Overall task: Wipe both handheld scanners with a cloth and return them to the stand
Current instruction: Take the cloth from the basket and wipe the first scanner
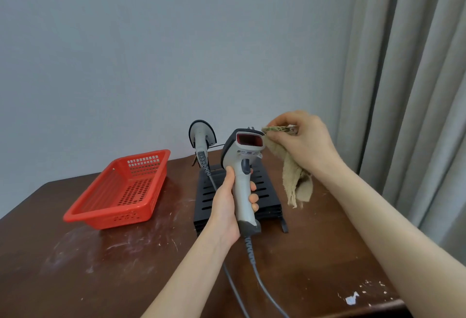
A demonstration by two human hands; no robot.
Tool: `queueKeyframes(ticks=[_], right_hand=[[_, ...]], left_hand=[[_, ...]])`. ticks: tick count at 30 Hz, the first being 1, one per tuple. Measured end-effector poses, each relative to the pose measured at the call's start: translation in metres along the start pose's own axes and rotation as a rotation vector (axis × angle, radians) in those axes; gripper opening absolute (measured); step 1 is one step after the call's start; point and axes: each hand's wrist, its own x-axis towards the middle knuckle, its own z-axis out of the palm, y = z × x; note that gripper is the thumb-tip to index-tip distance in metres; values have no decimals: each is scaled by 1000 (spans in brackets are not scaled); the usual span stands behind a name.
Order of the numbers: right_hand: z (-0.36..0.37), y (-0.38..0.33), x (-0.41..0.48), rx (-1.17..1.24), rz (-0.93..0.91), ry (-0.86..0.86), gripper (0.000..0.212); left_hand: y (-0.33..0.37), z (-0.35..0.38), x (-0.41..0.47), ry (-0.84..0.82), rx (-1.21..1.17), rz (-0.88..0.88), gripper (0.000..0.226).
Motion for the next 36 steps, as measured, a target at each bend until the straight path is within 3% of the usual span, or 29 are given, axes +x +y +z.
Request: queueKeyframes(ticks=[6,16,19,22,28,36], right_hand=[[21,9,-4,-224,-145,96,5],[19,16,-12,-60,-14,-49,22],[10,13,-10,-36,-26,20,24],[0,7,-9,-128,-60,125,19],[8,0,-10,-378,-104,78,19],[13,-17,-8,-335,-220,37,22]], left_hand=[[-1,8,-5,26,36,5,45],[-1,10,-8,52,39,34,47],[-1,10,-8,64,100,64,47],[0,12,-9,67,129,97,46],[0,16,-12,74,186,114,46],[2,18,-10,67,190,110,47]])
